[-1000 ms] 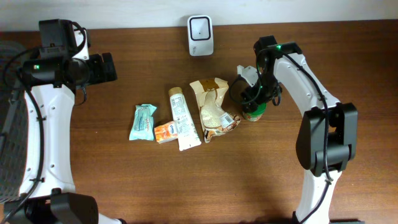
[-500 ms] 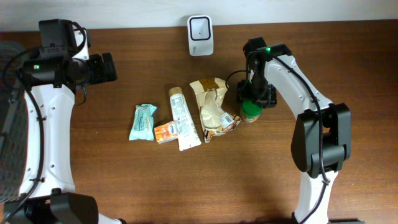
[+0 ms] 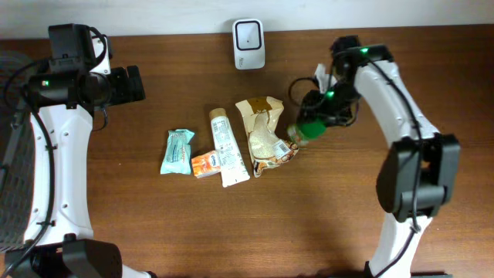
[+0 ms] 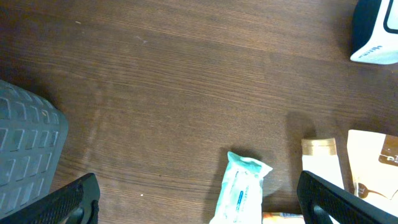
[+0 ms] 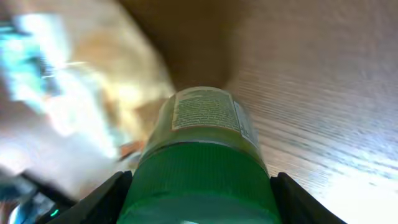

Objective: Scan the item barcode
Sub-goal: 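Lift the jar and hold its label over the white scanner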

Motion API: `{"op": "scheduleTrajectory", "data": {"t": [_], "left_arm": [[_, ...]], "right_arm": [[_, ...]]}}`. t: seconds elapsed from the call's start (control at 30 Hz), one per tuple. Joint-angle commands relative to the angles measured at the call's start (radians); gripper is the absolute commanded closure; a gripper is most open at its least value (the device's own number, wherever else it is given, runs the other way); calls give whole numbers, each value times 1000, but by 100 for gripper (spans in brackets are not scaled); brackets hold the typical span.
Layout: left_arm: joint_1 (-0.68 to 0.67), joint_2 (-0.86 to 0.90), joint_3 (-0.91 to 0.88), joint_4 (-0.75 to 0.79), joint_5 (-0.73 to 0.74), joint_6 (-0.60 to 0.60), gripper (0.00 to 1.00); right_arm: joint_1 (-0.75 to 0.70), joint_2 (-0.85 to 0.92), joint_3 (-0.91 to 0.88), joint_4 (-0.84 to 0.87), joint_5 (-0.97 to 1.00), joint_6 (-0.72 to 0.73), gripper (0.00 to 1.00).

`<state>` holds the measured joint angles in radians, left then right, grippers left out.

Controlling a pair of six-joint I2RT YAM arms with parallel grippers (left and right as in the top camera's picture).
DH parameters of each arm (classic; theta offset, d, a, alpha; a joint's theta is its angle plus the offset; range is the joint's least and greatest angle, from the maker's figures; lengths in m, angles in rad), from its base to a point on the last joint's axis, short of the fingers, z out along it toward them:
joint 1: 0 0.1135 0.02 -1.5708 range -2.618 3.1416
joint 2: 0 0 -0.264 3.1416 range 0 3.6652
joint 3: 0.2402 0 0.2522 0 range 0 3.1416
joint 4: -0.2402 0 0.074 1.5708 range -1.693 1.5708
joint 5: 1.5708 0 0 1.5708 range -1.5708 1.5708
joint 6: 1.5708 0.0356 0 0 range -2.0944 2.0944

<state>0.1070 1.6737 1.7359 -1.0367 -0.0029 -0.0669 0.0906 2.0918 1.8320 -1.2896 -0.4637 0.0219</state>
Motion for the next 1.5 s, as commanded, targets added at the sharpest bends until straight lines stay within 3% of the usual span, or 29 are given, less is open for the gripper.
{"op": "scheduleTrajectory", "data": {"t": [0.0, 0.07, 0.17, 0.27, 0.33, 0.43, 0.57, 0.67, 0.73, 0.87, 0.9, 1.0, 1.17, 1.23, 1.37, 1.47], "left_arm": [[1, -4, 4, -1, 7, 19, 1], [1, -4, 4, -1, 7, 19, 1], [1, -4, 4, -2, 7, 19, 1], [1, -4, 4, -1, 7, 19, 1], [1, -4, 4, -2, 7, 19, 1], [1, -4, 4, -1, 7, 19, 1], [1, -4, 4, -2, 7, 19, 1], [1, -4, 4, -2, 7, 19, 1], [1, -4, 4, -2, 7, 19, 1], [1, -4, 4, -2, 7, 19, 1], [1, -4, 4, -2, 7, 19, 1], [1, -4, 4, -1, 8, 19, 1], [1, -4, 4, -2, 7, 19, 1], [1, -4, 4, -1, 7, 19, 1], [1, -4, 4, -2, 7, 19, 1], [1, -4, 4, -1, 7, 19, 1]], "right_arm": [[-74, -144, 46, -1, -444, -268, 46], [-93, -189, 46, -5, -661, -348, 46], [-93, -208, 46, -21, -970, -343, 45], [-93, -208, 46, -35, -1007, -159, 44], [-93, -208, 46, -34, -990, -113, 44], [-85, -208, 46, 2, -877, -108, 44], [31, -208, 72, 220, -471, 189, 37], [96, -204, 272, 232, -180, 249, 35], [146, -204, 307, 287, -16, 243, 35], [324, -41, 306, 681, 625, -40, 39], [332, 1, 306, 767, 666, -102, 40], [334, 130, 306, 1023, 689, -257, 52], [330, 150, 306, 1082, 689, -338, 54], [328, 170, 306, 1166, 689, -520, 54], [328, 299, 306, 1489, 681, -1053, 53], [327, 359, 306, 1552, 658, -1164, 53]]}}
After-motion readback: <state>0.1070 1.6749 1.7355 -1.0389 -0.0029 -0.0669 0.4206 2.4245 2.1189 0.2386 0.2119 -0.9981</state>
